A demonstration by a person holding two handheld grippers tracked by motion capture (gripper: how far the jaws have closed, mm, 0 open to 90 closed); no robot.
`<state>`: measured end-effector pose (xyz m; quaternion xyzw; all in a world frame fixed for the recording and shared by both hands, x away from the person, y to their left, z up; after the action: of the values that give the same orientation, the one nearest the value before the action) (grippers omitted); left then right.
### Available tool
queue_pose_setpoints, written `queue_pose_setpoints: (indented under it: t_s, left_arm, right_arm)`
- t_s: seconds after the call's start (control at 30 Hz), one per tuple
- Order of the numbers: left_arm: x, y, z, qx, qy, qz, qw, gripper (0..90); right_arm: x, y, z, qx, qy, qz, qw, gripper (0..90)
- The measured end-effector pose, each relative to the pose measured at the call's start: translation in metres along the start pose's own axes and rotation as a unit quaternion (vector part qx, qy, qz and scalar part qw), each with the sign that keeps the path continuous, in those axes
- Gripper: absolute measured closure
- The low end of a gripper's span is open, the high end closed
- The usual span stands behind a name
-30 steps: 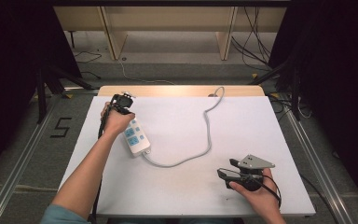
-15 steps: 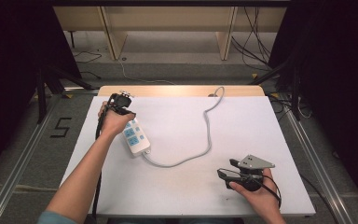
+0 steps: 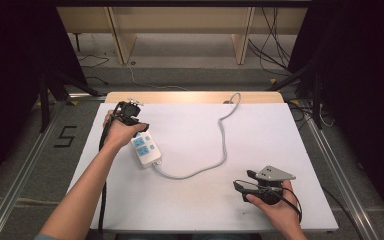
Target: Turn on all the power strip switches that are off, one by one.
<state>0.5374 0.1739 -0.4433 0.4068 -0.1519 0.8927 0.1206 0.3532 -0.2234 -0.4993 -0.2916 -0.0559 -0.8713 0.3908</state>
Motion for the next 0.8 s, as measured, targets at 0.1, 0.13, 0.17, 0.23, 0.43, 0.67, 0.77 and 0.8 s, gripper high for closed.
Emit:
queue_pose_setpoints:
  t_s: [0.1,0.13,0.17,0.23,0.43,0.67,0.77,0.8]
  left_arm:
    - [0.002,0.0,-0.004,0.005,0.0,-0.006,1.0,47.2]
    - [0.003,0.001,-0.006,0.009,0.001,-0.009,0.9999,45.4]
    - [0.004,0.001,-0.007,0.009,-0.003,-0.013,0.9999,43.7]
    - [0.006,0.002,-0.009,0.014,0.0,-0.017,0.9998,40.0]
    - [0.013,0.007,-0.014,0.0,0.007,-0.018,0.9998,35.5]
    - [0.018,0.012,-0.021,-0.015,0.01,-0.025,0.9995,31.8]
    - [0.021,0.014,-0.024,-0.016,0.017,-0.026,0.9994,31.6]
    - [0.022,0.015,-0.025,-0.015,0.02,-0.026,0.9994,31.4]
  right_arm:
    - [0.0,0.0,0.0,0.0,0.0,0.0,1.0,33.8]
    - [0.0,0.0,0.0,0.001,-0.001,-0.001,1.0,33.8]
    - [0.0,0.001,0.0,0.001,-0.001,-0.001,1.0,33.8]
    - [0.0,0.001,0.0,0.001,0.0,-0.001,1.0,33.8]
    - [0.0,0.0,0.0,0.001,0.001,-0.001,1.0,33.8]
    - [0.001,0.001,0.0,0.0,0.001,-0.003,1.0,33.8]
    - [0.001,0.002,0.0,-0.001,0.001,-0.004,1.0,33.8]
    - [0.001,0.002,0.0,-0.001,0.001,-0.004,1.0,33.8]
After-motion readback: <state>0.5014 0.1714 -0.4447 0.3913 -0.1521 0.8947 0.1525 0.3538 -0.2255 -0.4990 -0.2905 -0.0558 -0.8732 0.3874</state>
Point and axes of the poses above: each handheld gripper's, and its own axes: x roughly backward along the jaws, z roughly out of its top, y roughly to its right, the point moved 4 cm from there along -x, roughly forward along the jaws, and after that the axes turned 9 degrees about z, right-handed, at the moved point
